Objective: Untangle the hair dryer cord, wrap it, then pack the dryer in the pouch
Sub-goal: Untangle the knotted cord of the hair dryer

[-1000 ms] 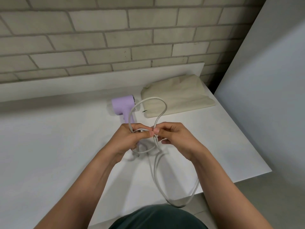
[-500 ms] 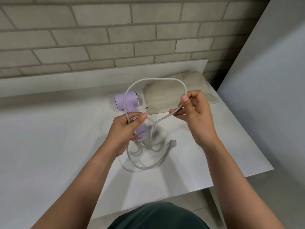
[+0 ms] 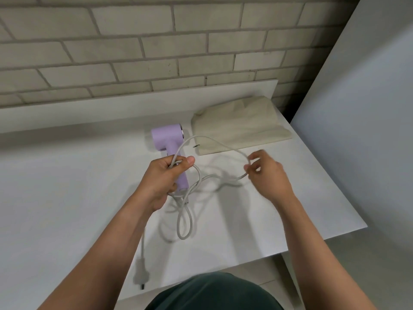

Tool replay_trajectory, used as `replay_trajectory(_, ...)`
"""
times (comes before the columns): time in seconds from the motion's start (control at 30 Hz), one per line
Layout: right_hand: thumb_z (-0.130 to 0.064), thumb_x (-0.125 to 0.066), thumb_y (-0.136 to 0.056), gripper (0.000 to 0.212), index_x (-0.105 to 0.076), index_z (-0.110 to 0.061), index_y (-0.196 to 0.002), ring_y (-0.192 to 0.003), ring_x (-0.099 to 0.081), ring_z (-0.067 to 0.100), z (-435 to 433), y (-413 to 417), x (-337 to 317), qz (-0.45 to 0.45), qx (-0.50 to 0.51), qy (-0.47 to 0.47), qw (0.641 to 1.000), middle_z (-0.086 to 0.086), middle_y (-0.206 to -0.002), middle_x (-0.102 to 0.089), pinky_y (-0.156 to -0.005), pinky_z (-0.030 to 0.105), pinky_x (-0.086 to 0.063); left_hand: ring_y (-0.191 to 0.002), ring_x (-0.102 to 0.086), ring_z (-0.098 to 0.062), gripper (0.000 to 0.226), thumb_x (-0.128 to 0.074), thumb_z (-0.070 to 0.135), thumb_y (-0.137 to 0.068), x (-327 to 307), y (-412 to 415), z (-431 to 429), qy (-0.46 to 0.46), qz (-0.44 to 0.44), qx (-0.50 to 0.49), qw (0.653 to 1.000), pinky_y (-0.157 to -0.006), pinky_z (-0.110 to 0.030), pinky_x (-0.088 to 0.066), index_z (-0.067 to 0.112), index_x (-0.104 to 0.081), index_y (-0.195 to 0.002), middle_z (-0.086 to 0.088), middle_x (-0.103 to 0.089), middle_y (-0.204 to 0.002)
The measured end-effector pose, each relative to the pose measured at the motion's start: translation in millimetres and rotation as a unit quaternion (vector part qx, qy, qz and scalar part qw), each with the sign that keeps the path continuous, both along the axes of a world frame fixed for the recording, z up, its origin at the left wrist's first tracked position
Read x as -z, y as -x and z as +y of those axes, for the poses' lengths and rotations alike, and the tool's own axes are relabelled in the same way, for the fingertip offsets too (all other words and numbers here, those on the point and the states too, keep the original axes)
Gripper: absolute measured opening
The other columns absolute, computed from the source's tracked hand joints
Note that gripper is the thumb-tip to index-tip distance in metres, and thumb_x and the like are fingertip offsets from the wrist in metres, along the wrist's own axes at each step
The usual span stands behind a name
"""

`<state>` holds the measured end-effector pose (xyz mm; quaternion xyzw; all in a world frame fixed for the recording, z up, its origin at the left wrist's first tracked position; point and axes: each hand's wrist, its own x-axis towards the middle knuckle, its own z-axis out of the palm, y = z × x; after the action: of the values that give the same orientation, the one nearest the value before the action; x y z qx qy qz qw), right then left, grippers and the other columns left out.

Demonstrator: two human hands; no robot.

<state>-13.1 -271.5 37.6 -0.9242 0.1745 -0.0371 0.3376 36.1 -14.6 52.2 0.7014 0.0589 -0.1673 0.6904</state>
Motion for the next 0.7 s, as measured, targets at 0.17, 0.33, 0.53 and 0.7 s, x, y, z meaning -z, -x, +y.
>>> replay_trajectory(0.17,0.002,-0.061,-0.085,0.046,-0.064,-0.017,-0.127,-0.12,-0.054,0.025,43.0,11.6,-3.4,-0.159,-0.197,0.091,0.963,0.0,-0.131,-0.06,-0.101,0.029,-0.045,-0.042,-0.022,-0.009,0.021,-0.077,0.032,-0.089,-4.6,-2.6,-0.8,-0.006,0.001,-0.003,1.0,-0.041,-0.02,-0.022,0.012,-0.071,-0.086,0.01,-0.03,-0.053)
replay_trajectory(0.33,-0.011,-0.057,-0.088,0.039,-0.049,-0.033,-0.119,-0.116,-0.067,0.033,74.0,8.1,-3.7,-0.011,-0.303,-0.14,0.943,-0.017,-0.134,-0.064,-0.104,0.046,-0.05,-0.04,-0.024,-0.008,0.025,-0.076,0.035,-0.089,-8.5,-3.4,-4.0,0.014,0.011,-0.002,1.0,-0.038,-0.018,-0.026,0.011,-0.069,-0.092,0.009,-0.028,-0.051)
replay_trajectory(0.53,0.0,-0.061,-0.099,0.03,-0.057,-0.017,-0.123,-0.129,-0.061,0.015,85.3,9.7,10.1,-0.051,-0.282,-0.306,0.908,-0.007,-0.127,-0.069,-0.118,0.047,-0.041,-0.041,-0.053,-0.012,0.025,-0.07,0.034,-0.096,-14.8,-0.4,-15.7,0.047,0.032,0.018,0.998,-0.041,-0.018,-0.04,0.01,-0.066,-0.097,-0.001,-0.06,-0.06)
replay_trajectory(0.7,-0.01,-0.074,-0.092,0.034,-0.068,-0.025,-0.122,-0.124,-0.062,0.019,95.5,4.5,20.1,-0.112,-0.27,-0.283,0.913,0.0,-0.127,-0.064,-0.112,0.048,-0.046,-0.061,-0.059,-0.024,0.04,-0.077,0.038,-0.09,-7.1,-4.6,-21.5,0.038,0.035,-0.018,0.998,-0.047,-0.029,-0.048,0.011,-0.056,-0.109,-0.01,-0.06,-0.087)
